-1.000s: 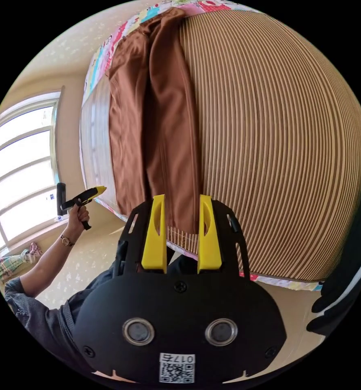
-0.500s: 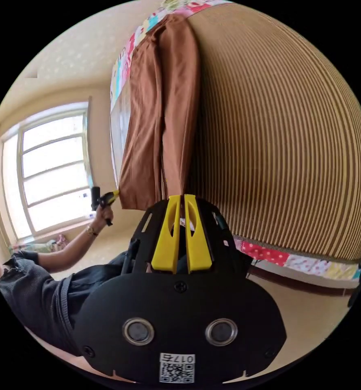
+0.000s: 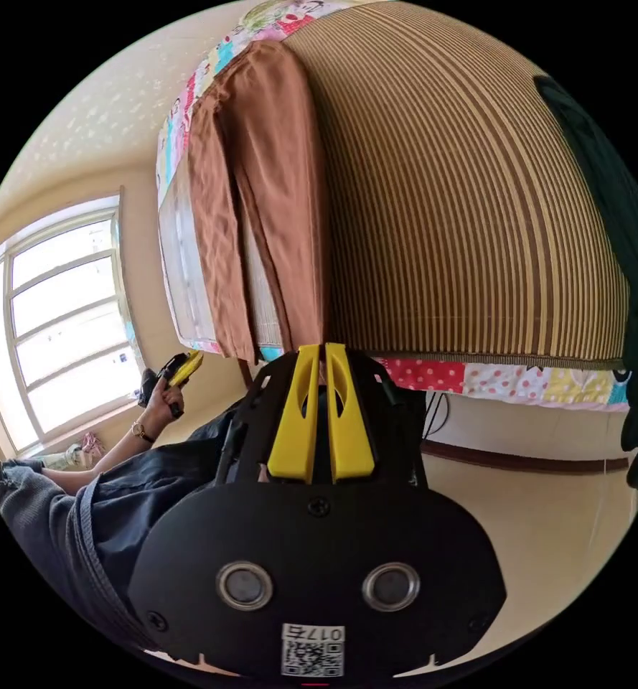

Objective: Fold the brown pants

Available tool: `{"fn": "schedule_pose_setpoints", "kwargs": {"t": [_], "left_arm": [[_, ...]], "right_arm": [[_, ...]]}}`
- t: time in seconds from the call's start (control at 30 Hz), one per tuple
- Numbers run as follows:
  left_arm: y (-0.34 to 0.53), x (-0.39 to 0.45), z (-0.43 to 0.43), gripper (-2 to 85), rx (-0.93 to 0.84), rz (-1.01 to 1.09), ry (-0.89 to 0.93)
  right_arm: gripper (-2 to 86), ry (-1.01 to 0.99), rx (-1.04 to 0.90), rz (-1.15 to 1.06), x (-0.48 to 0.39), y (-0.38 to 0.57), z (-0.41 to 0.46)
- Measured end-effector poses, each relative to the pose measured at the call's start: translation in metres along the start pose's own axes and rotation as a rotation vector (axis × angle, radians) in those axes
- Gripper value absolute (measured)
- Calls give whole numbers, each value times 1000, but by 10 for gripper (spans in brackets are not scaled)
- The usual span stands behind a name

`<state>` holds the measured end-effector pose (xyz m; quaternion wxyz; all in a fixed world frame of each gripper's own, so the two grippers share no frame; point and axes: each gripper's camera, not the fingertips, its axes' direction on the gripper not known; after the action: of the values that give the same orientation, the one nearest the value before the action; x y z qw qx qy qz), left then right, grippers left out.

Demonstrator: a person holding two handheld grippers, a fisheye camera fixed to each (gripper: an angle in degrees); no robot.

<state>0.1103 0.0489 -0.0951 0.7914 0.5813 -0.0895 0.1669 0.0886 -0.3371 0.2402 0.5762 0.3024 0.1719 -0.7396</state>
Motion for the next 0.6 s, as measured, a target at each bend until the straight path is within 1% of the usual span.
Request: {"fn": "schedule_pose_setpoints", "kwargs": {"t": [0.03, 0.1, 0.13, 0.2, 0.23, 0.27, 0.33, 0.37, 0.4, 0.43, 0.47, 0.5, 0.57, 0.6], "left_arm": [[3, 20, 5, 62, -34, 97, -3], [26, 105, 34, 75, -188, 468, 20], [34, 127, 41, 81, -230, 551, 32], [74, 205, 70, 111, -376, 824, 72], [83, 220, 76, 119, -400, 873, 69], [99, 248, 87, 147, -436, 953, 42], [121, 281, 108, 173, -503, 1064, -74], [135, 295, 121, 175, -550, 1139, -172], [147, 303, 131, 167, -545, 1192, -291], [152, 304, 134, 147, -525, 1211, -351], [160, 303, 141, 108, -472, 1234, -462], [166, 297, 148, 75, -447, 1266, -521], [168, 287, 155, 39, -458, 1269, -538], [165, 278, 158, 25, -493, 1238, -514]], "right_arm": [[21, -24, -2, -58, -14, 4, -9], [21, -23, -14, -149, -37, 10, -20], [21, -2, -31, -209, -52, 13, -25], [21, 6, -52, -288, -70, 17, -32], [21, -28, -63, -343, -80, 19, -37], [21, -91, -101, -429, -90, 18, -40], [20, -129, -186, -549, -104, 14, -42], [20, -77, -219, -615, -113, 13, -42], [20, -47, -238, -653, -117, 13, -42], [20, 7, -271, -722, -124, 13, -42], [19, 46, -307, -773, -125, 11, -41], [19, 57, -333, -794, -124, 8, -40], [18, 50, -472, -831, -106, -7, -38], [17, 32, -516, -822, -98, -13, -38]]}}
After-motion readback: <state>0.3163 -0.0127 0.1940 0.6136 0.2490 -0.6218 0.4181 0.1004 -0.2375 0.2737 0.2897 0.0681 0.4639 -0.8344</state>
